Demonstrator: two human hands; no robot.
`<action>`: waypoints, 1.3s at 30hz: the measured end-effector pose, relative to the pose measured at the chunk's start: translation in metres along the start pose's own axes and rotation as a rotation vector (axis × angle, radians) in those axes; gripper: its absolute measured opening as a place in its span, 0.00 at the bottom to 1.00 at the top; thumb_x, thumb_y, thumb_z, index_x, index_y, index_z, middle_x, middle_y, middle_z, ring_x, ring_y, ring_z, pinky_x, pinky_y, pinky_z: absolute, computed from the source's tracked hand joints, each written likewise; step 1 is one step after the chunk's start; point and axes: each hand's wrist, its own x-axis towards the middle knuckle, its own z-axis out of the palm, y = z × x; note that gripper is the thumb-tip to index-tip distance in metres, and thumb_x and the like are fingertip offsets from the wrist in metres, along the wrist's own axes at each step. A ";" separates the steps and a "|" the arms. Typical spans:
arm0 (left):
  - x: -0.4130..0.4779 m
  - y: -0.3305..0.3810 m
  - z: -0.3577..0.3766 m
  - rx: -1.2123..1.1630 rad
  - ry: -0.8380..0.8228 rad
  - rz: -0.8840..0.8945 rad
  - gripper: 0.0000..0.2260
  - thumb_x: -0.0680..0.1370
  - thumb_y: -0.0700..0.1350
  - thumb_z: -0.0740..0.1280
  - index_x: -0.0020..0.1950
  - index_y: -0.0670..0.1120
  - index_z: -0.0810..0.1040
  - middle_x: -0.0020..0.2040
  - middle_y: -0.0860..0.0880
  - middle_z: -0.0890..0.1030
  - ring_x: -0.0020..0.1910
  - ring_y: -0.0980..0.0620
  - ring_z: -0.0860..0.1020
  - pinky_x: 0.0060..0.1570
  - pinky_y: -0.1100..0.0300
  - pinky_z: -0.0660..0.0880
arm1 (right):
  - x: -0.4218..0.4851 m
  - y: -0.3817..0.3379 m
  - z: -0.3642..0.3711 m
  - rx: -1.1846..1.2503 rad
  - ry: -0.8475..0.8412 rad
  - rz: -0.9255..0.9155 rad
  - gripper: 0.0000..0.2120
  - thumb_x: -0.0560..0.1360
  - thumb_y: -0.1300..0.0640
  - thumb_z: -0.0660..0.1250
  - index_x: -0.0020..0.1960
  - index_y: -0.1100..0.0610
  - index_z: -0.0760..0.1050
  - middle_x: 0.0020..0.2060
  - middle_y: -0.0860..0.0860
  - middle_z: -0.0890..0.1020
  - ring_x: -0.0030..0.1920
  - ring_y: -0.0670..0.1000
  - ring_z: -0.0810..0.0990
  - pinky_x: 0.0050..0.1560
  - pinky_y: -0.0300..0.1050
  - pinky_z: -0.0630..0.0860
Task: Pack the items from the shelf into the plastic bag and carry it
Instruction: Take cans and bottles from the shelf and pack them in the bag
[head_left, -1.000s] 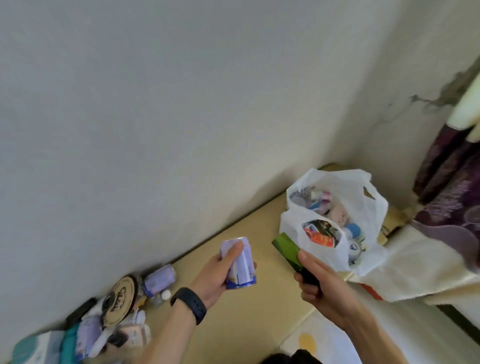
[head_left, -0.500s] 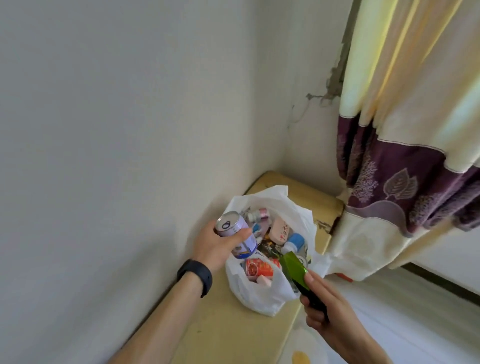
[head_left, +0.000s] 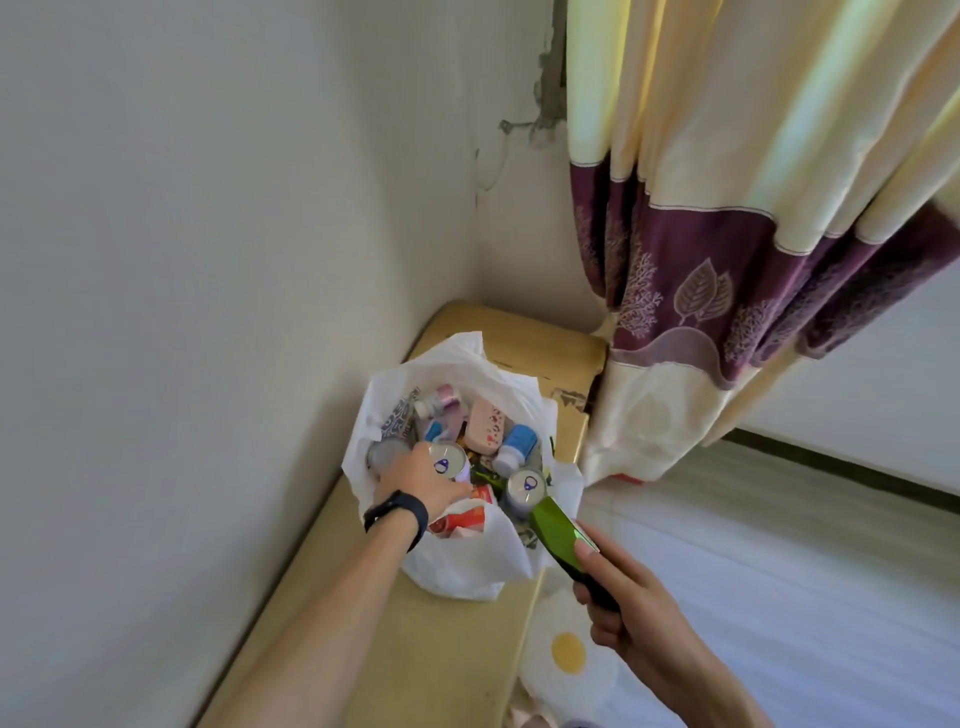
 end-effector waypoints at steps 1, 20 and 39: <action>0.001 0.002 0.003 -0.037 0.007 -0.004 0.25 0.58 0.63 0.72 0.48 0.51 0.76 0.39 0.54 0.80 0.39 0.51 0.79 0.35 0.58 0.77 | 0.000 0.002 -0.002 -0.021 0.002 0.007 0.19 0.70 0.44 0.70 0.61 0.40 0.81 0.34 0.53 0.71 0.32 0.50 0.55 0.35 0.45 0.52; -0.128 -0.040 -0.003 0.722 -0.343 0.290 0.25 0.72 0.65 0.66 0.63 0.52 0.73 0.55 0.47 0.80 0.53 0.43 0.79 0.45 0.54 0.72 | 0.063 -0.006 0.001 -1.052 0.127 -0.126 0.26 0.74 0.38 0.67 0.71 0.40 0.70 0.52 0.47 0.83 0.47 0.49 0.83 0.44 0.44 0.77; -0.175 0.013 -0.025 0.500 -0.065 0.454 0.08 0.80 0.46 0.61 0.54 0.51 0.80 0.51 0.47 0.81 0.53 0.43 0.77 0.54 0.52 0.69 | 0.138 0.016 0.046 -1.838 -0.156 -0.212 0.16 0.78 0.52 0.59 0.65 0.51 0.71 0.53 0.56 0.82 0.51 0.58 0.82 0.48 0.49 0.78</action>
